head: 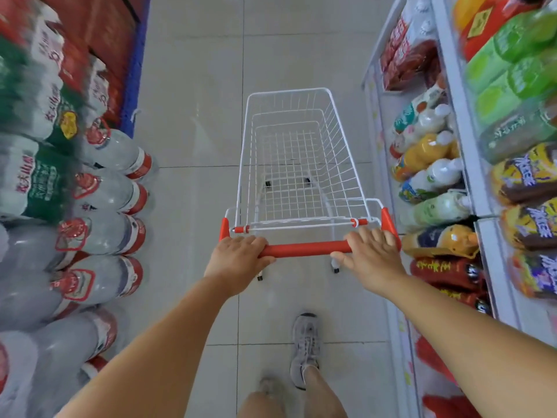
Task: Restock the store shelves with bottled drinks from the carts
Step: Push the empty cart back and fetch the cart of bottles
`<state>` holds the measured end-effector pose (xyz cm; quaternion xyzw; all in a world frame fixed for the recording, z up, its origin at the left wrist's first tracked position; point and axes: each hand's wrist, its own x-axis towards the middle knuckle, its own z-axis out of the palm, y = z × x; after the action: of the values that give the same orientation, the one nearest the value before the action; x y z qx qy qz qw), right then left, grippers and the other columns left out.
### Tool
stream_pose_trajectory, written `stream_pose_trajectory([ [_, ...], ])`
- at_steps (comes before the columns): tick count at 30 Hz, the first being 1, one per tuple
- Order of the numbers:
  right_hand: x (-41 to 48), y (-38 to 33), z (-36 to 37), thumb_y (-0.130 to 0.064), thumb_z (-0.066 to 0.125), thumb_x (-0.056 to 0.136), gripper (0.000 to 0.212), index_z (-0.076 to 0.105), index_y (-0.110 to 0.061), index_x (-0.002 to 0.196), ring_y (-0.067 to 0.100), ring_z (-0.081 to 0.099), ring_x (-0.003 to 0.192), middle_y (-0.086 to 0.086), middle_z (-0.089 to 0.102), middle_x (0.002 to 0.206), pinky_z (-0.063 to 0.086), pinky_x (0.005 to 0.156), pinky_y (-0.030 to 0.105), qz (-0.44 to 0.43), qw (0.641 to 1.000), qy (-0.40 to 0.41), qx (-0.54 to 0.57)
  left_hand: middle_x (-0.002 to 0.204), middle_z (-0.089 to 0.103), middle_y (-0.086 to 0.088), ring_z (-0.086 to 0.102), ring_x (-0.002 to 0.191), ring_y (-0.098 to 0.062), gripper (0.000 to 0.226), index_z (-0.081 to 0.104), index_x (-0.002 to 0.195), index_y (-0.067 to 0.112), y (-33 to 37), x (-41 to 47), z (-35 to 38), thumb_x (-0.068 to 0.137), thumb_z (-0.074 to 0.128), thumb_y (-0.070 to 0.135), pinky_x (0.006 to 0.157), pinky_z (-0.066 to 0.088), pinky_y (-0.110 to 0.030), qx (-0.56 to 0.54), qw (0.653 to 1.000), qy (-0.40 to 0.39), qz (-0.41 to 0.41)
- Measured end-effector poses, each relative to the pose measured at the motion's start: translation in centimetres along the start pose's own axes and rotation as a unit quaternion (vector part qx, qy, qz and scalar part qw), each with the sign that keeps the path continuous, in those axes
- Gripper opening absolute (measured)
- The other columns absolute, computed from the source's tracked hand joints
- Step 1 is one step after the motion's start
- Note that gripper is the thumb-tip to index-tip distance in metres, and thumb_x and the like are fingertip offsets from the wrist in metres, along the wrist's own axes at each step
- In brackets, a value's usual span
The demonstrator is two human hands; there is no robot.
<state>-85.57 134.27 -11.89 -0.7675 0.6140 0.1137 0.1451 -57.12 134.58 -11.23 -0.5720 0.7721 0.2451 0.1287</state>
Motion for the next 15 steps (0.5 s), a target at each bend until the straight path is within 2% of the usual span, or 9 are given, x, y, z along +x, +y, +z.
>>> stream_pose_trajectory([
  [3, 7.2, -0.9, -2.5, -0.082, -0.015, 0.064, 0.100, 0.053, -0.020, 0.106, 0.025, 0.046, 0.105, -0.001, 0.052, 0.109, 0.018, 0.092, 0.033, -0.011, 1.000, 0.003, -0.015, 0.089, 0.047, 0.014, 0.056, 0.091, -0.014, 0.033, 0.052, 0.105, 0.029, -3.6, 4.7, -3.7, 0.097, 0.034, 0.057, 0.088, 0.041, -0.031, 0.004, 1.000, 0.007, -0.007],
  [5, 11.8, -1.5, -4.1, -0.079, -0.010, 0.066, 0.094, 0.052, -0.020, 0.107, 0.024, 0.046, 0.106, -0.002, 0.051, 0.109, 0.019, 0.094, 0.033, -0.014, 1.000, 0.007, -0.022, 0.092, 0.051, 0.013, 0.057, 0.093, -0.014, 0.034, 0.053, 0.106, 0.029, -6.3, 7.8, -6.3, 0.098, 0.035, 0.056, 0.089, 0.041, -0.031, 0.003, 1.000, 0.009, -0.009],
  [7, 16.5, -2.5, -6.0, -0.083, -0.014, 0.068, 0.098, 0.052, -0.020, 0.105, 0.025, 0.046, 0.104, -0.001, 0.051, 0.106, 0.021, 0.094, 0.034, -0.021, 1.000, 0.006, -0.016, 0.098, 0.057, 0.010, 0.057, 0.095, -0.015, 0.035, 0.054, 0.108, 0.027, -9.1, 11.1, -8.8, 0.098, 0.035, 0.055, 0.092, 0.042, -0.033, 0.007, 1.000, 0.012, -0.008],
  [9, 21.4, -3.2, -7.6, -0.079, -0.003, 0.077, 0.085, 0.052, -0.020, 0.105, 0.025, 0.048, 0.103, -0.002, 0.051, 0.105, 0.023, 0.095, 0.035, -0.022, 0.999, -0.004, -0.027, 0.101, 0.060, 0.008, 0.058, 0.097, -0.016, 0.036, 0.054, 0.109, 0.026, -12.0, 14.3, -11.3, 0.098, 0.035, 0.056, 0.093, 0.041, -0.034, 0.004, 1.000, 0.013, -0.006],
  [10, 23.8, -3.7, -8.2, -0.076, 0.002, 0.082, 0.079, 0.054, -0.020, 0.101, 0.026, 0.052, 0.098, -0.001, 0.053, 0.100, 0.025, 0.092, 0.035, -0.025, 0.999, 0.003, -0.027, 0.102, 0.060, 0.008, 0.058, 0.098, -0.016, 0.037, 0.054, 0.109, 0.027, -13.4, 15.7, -12.4, 0.098, 0.034, 0.056, 0.093, 0.041, -0.034, -0.001, 1.000, 0.009, -0.008],
  [13, 30.9, -5.0, -10.3, -0.072, 0.003, 0.089, 0.079, 0.060, -0.017, 0.086, 0.028, 0.058, 0.073, 0.000, 0.056, 0.079, 0.032, 0.079, 0.037, -0.027, 0.997, 0.052, -0.042, 0.103, 0.061, 0.007, 0.058, 0.099, -0.018, 0.046, 0.054, 0.108, 0.027, -17.9, 20.8, -16.2, 0.094, 0.026, 0.060, 0.094, 0.041, -0.035, 0.004, 1.000, 0.012, -0.001],
  [15, 35.4, -5.9, -11.8, -0.072, 0.003, 0.089, 0.081, 0.061, -0.016, 0.087, 0.029, 0.059, 0.071, 0.002, 0.057, 0.078, 0.039, 0.078, 0.039, -0.023, 0.999, 0.031, -0.023, 0.102, 0.062, 0.007, 0.059, 0.098, -0.018, 0.043, 0.055, 0.107, 0.026, -20.9, 24.0, -18.9, 0.095, 0.029, 0.059, 0.091, 0.042, -0.035, -0.003, 1.000, 0.014, 0.003],
])
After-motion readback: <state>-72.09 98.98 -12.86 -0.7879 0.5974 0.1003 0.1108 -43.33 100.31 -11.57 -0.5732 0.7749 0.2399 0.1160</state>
